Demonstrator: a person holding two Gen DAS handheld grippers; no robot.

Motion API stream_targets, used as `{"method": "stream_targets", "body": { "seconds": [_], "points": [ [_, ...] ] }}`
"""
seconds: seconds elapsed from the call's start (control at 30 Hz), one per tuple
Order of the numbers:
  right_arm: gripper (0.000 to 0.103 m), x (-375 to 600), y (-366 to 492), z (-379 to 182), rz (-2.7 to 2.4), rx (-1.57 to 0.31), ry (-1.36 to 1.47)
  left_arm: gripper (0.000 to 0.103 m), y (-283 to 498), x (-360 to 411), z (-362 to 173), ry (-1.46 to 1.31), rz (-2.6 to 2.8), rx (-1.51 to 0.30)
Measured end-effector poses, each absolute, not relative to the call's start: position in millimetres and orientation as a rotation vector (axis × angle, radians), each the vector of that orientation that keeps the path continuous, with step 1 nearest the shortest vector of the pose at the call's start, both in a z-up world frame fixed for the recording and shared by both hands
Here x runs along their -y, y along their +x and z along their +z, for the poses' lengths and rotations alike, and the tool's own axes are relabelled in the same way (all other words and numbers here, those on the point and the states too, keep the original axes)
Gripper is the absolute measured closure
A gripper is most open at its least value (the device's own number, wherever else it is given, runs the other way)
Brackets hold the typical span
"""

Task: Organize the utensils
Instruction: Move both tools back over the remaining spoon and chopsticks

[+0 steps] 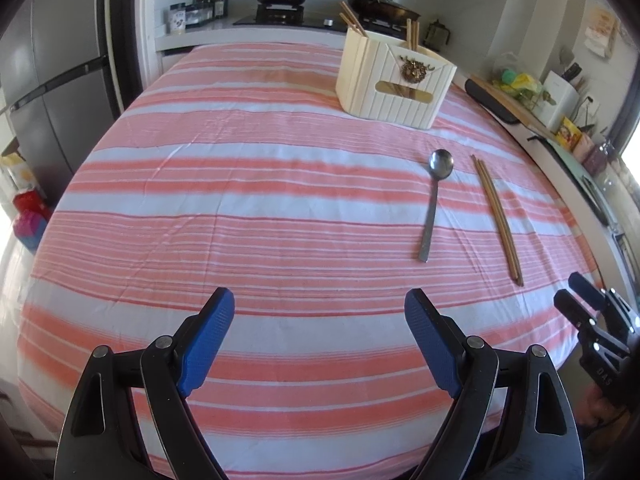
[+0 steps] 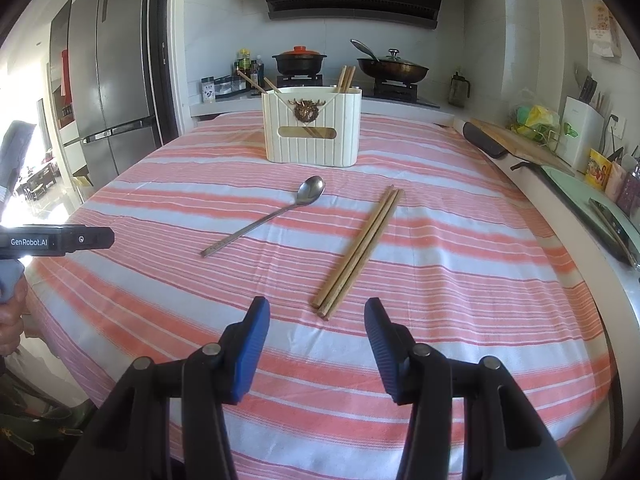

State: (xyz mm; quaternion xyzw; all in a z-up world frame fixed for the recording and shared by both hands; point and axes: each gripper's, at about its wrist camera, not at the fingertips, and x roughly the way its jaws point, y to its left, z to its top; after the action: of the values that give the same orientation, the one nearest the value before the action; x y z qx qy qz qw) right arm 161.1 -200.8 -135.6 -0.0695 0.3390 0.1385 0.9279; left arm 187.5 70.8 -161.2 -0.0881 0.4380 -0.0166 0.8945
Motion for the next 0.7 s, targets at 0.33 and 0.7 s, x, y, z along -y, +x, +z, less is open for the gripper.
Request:
{"method": "stream_targets", "body": {
  "seconds": [0.33,0.7],
  "points": [
    [0.053,200.5,163.5,-142.5,0.286,-0.717,-0.133,0.015,189.5,-74.2,-170.5,-0.186,-0.018,-0.938],
    [0.053,204.7,168.8,-146.1,0.275,-0.728,-0.112,0.015,195.4,-73.1,-173.1,-0.182,-0.014,-0.947]
  ]
}}
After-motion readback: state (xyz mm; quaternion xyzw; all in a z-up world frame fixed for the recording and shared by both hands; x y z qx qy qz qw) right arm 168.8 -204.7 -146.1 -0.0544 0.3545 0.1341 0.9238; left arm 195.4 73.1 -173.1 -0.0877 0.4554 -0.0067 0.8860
